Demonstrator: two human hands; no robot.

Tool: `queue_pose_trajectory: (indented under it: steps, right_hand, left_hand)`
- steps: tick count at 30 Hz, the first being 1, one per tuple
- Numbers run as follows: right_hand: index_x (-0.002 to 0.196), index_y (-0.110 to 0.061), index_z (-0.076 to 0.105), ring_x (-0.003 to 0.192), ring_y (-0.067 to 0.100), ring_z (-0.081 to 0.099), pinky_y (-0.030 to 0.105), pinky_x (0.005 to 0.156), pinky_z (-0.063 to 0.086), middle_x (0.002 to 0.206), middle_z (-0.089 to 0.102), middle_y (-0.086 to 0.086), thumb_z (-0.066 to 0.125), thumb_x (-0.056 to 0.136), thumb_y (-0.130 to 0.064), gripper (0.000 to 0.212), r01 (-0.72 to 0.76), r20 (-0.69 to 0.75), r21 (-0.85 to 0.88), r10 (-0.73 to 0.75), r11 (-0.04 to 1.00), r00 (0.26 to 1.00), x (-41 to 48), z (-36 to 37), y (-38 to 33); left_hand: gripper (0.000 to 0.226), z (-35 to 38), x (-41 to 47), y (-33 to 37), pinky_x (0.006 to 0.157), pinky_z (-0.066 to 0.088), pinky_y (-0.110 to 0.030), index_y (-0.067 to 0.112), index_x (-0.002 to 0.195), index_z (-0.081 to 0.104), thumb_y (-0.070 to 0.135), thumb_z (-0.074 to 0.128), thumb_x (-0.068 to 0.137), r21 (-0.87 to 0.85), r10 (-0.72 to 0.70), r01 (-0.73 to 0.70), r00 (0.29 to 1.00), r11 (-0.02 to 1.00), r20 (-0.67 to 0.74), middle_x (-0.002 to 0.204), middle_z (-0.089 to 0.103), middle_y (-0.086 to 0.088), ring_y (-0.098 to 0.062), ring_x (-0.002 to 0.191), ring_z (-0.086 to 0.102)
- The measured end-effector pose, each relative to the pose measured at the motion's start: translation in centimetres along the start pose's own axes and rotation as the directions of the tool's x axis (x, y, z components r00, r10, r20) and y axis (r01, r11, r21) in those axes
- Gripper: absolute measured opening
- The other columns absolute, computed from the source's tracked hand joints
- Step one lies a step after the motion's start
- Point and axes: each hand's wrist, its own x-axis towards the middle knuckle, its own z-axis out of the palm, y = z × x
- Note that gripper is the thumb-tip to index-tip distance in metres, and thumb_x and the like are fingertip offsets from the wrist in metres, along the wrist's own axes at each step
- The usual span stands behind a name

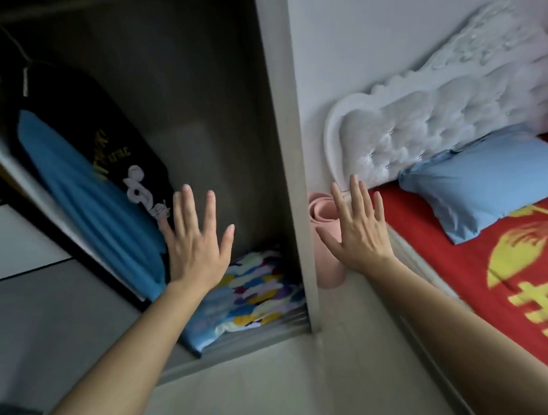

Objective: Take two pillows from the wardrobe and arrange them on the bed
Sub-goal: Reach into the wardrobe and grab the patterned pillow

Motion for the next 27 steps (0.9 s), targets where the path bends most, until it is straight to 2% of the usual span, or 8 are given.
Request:
queue_pose_trajectory:
  steps: [4,9,15,18,23,27]
  right_hand:
    - [0.159,-0.023,0.001,0.152,0.038,0.009,0.058,0.121,0.013,0.165,0.002,0.020,0.043,0.091,-0.064,0.090,0.026,0.056,-0.038,-0.024,0.999,0.998,-1.1,0.0,-3.7]
    - [0.159,-0.024,-0.002,0.153,0.037,0.005,0.055,0.122,0.010,0.166,0.000,0.019,0.038,0.090,-0.066,0.090,0.034,0.059,-0.080,-0.029,0.996,0.998,0.0,0.6,-8.8]
    - [0.158,-0.025,-0.005,0.153,0.037,0.004,0.056,0.123,0.011,0.165,-0.002,0.019,0.042,0.092,-0.064,0.090,-0.029,0.082,-0.102,0.038,0.994,0.996,2.4,3.6,-16.8]
    - [0.158,-0.024,-0.002,0.152,0.038,0.007,0.054,0.121,0.006,0.165,-0.002,0.019,0.046,0.091,-0.061,0.091,-0.015,0.115,-0.081,0.025,0.997,0.993,2.7,5.8,-21.1]
    - [0.159,-0.024,-0.002,0.152,0.037,0.007,0.053,0.122,0.009,0.166,-0.002,0.018,0.039,0.092,-0.065,0.088,0.079,0.208,-0.082,-0.060,0.994,0.976,2.4,9.8,-24.4]
    - [0.159,-0.019,0.012,0.150,0.041,0.017,0.056,0.120,0.017,0.164,0.008,0.023,0.046,0.089,-0.061,0.088,0.046,0.201,-0.066,-0.032,0.997,0.979,3.3,13.6,-22.7]
  left_hand:
    - [0.072,-0.9,-2.1,-4.2,0.114,0.015,-0.066,0.018,0.155,0.011,0.055,0.029,0.096,0.015,-0.028,0.027,0.999,1.000,0.034,0.162,0.001,-0.020,-0.038,0.149,0.004]
    - [0.073,-0.4,-3.0,-9.9,0.114,0.014,-0.067,0.016,0.155,0.012,0.053,0.038,0.097,0.005,-0.041,0.041,0.997,0.999,0.062,0.162,0.002,-0.021,-0.039,0.149,0.006]
    - [0.073,1.7,-3.3,-18.2,0.114,0.016,-0.067,0.017,0.155,0.009,0.056,0.026,0.097,-0.003,0.012,-0.011,0.996,1.000,0.085,0.163,-0.003,-0.019,-0.036,0.150,0.001]
    - [0.073,3.5,-3.1,-21.4,0.114,0.018,-0.067,0.018,0.156,0.006,0.057,0.025,0.096,-0.027,0.017,-0.014,0.995,1.000,0.103,0.163,-0.005,-0.018,-0.037,0.150,0.002]
    - [0.072,7.6,-2.7,-23.1,0.114,0.018,-0.067,0.018,0.155,0.007,0.057,0.025,0.097,-0.074,0.034,-0.022,0.985,0.997,0.166,0.162,-0.003,-0.020,-0.038,0.149,0.004]
    - [0.073,11.8,-1.6,-22.1,0.113,0.018,-0.067,0.017,0.155,0.012,0.055,0.035,0.097,-0.098,0.041,-0.021,0.977,0.995,0.207,0.162,0.001,-0.021,-0.038,0.149,0.006]
